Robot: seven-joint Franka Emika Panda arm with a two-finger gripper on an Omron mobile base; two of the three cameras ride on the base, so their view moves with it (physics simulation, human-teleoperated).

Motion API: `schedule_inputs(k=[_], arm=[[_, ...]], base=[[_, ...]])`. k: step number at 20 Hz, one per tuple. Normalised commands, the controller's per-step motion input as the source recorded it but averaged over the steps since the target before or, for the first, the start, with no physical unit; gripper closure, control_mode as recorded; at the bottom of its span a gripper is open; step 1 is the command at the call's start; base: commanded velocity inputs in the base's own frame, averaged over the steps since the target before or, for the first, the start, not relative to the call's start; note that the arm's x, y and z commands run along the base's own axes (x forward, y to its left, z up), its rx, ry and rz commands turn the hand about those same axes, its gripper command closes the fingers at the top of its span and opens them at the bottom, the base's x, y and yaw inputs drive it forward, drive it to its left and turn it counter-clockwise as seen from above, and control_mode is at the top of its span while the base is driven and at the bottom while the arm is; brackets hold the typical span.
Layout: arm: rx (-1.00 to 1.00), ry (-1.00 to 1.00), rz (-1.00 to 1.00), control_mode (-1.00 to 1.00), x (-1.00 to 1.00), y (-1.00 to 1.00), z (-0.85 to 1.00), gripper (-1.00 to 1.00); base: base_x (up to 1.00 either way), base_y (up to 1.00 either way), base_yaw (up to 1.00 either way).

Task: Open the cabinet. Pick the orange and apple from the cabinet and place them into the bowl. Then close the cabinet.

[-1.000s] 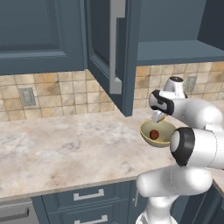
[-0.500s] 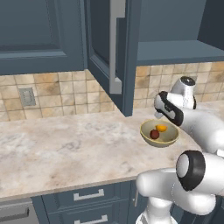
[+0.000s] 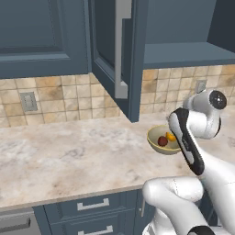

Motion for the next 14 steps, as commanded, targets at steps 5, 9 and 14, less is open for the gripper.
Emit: schedule_inputs(k=[5,9,14], arm=[[0.0,-0.47,-0.09,-1.0,-0.83,0.46,1.0,-1.0],[0.0,-0.48,-0.03,-1.0,-0.93,0.35,1.0,-1.0],[0.0,-0.32,-0.03,-1.0,-0.77,0.23,1.0,-1.0]], base=[[0.0,0.0,0.0],[0.0,0.0,0.0],[0.0,0.0,0.0]])
